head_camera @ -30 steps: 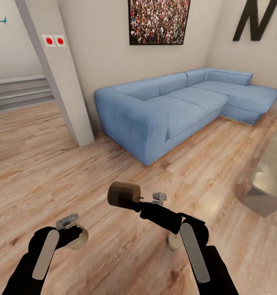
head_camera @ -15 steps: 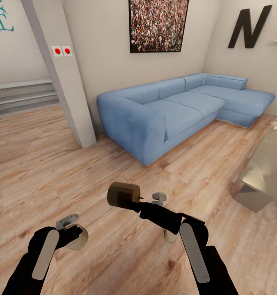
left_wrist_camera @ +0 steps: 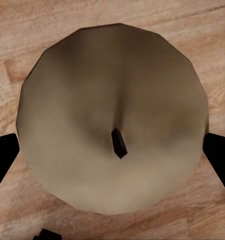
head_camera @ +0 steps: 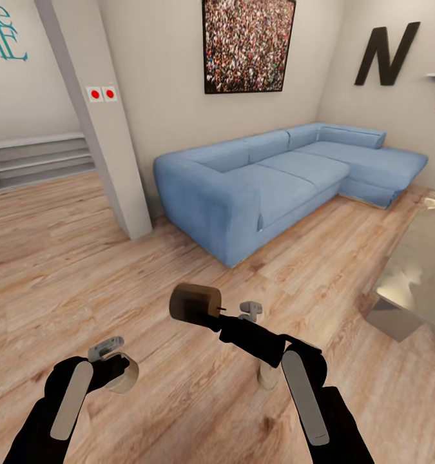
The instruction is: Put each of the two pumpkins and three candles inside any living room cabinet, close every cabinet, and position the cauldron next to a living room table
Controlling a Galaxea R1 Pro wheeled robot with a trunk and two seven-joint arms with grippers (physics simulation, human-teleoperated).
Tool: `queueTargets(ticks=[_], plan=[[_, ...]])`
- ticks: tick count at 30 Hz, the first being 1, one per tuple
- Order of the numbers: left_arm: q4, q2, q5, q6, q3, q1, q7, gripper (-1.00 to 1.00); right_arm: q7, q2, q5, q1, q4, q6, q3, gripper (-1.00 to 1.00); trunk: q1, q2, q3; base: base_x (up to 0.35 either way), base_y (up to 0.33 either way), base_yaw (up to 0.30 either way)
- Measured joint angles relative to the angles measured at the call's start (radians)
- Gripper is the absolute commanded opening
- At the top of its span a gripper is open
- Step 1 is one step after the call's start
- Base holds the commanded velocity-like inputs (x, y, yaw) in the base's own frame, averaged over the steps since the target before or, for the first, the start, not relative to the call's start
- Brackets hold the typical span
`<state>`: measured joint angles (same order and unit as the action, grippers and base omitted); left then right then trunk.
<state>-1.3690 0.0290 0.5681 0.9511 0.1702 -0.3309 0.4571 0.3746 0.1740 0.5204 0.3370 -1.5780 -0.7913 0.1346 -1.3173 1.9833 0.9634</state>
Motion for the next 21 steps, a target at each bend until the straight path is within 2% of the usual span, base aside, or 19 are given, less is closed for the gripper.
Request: queueTargets(ticks=[5, 17, 21], plan=[[0.0, 0.0, 0.0, 0.0, 0.0, 0.0, 0.0, -1.0, 0.0, 0.0, -0.001, 0.0, 0.001, 0.0, 0.0, -1.0, 0.015, -0.028, -0.018, 0.0, 0.0, 0.0], [-0.001, -0.001, 0.0, -0.004, -0.002, 0.0, -0.001, -1.0, 0.0, 0.0, -0.004, 0.0, 0.0, 0.006, 0.001, -1.0, 0.015, -0.028, -0.022, 0.0, 0.0, -0.001], [-0.001, -0.001, -0.001, -0.007, -0.003, 0.0, -0.003, -1.0, 0.0, 0.0, -0.004, 0.0, 0.001, 0.006, 0.0, -1.0, 0.015, -0.028, -0.022, 0.0, 0.0, -0.156]])
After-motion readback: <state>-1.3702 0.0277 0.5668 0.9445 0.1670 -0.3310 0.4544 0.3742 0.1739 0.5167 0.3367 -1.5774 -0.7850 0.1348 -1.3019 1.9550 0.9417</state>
